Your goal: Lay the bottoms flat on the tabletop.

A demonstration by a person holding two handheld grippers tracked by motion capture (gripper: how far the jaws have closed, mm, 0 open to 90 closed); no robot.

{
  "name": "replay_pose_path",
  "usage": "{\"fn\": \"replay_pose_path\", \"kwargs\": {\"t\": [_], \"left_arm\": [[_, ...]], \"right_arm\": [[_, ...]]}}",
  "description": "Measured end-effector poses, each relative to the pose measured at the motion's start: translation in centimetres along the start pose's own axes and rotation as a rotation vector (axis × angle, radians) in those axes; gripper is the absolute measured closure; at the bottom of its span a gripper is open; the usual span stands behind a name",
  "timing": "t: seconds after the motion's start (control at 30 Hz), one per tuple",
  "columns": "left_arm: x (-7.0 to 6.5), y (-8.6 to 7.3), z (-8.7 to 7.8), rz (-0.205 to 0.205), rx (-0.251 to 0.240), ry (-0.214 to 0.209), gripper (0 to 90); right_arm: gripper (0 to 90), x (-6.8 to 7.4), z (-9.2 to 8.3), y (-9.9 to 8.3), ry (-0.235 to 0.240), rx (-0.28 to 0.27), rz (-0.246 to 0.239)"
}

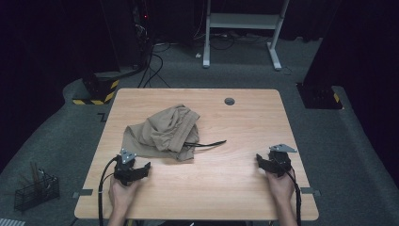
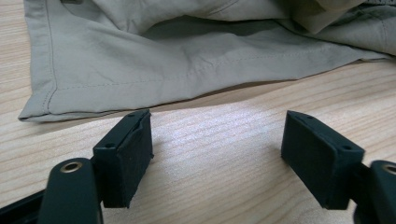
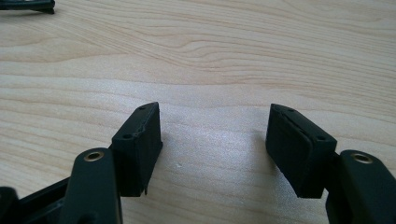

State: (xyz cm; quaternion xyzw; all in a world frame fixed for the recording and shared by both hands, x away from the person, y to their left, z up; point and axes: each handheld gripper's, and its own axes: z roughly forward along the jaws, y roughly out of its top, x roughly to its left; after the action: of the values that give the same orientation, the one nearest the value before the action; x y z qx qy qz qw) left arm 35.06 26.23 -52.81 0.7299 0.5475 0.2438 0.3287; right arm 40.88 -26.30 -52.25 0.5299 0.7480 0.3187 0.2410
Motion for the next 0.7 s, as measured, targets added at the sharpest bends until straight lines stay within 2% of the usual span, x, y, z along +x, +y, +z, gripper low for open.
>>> {"fn": "replay_pose_path", "kwargs": {"t": [0.3, 0.4, 0.53, 0.7], "left_arm": [[0.02, 0.13, 0.15, 0.01, 0.007, -0.021, 20.3], [0.08, 0.21, 0.23, -0.002, 0.004, -0.024, 19.6], [0.13, 0.27, 0.28, -0.009, 0.004, -0.02, 20.1], [0.26, 0.52, 0.33, -0.031, 0.001, -0.028, 19.9]], "right_arm": [[35.7, 0.09, -0.02, 0.0, -0.002, -0.001, -0.004], [33.6, 0.18, -0.04, -0.01, -0.017, -0.002, -0.015], [29.9, -0.17, 0.03, 0.0, -0.009, 0.007, 0.021], [28.5, -0.16, 0.04, 0.0, -0.015, 0.01, 0.021]]}}
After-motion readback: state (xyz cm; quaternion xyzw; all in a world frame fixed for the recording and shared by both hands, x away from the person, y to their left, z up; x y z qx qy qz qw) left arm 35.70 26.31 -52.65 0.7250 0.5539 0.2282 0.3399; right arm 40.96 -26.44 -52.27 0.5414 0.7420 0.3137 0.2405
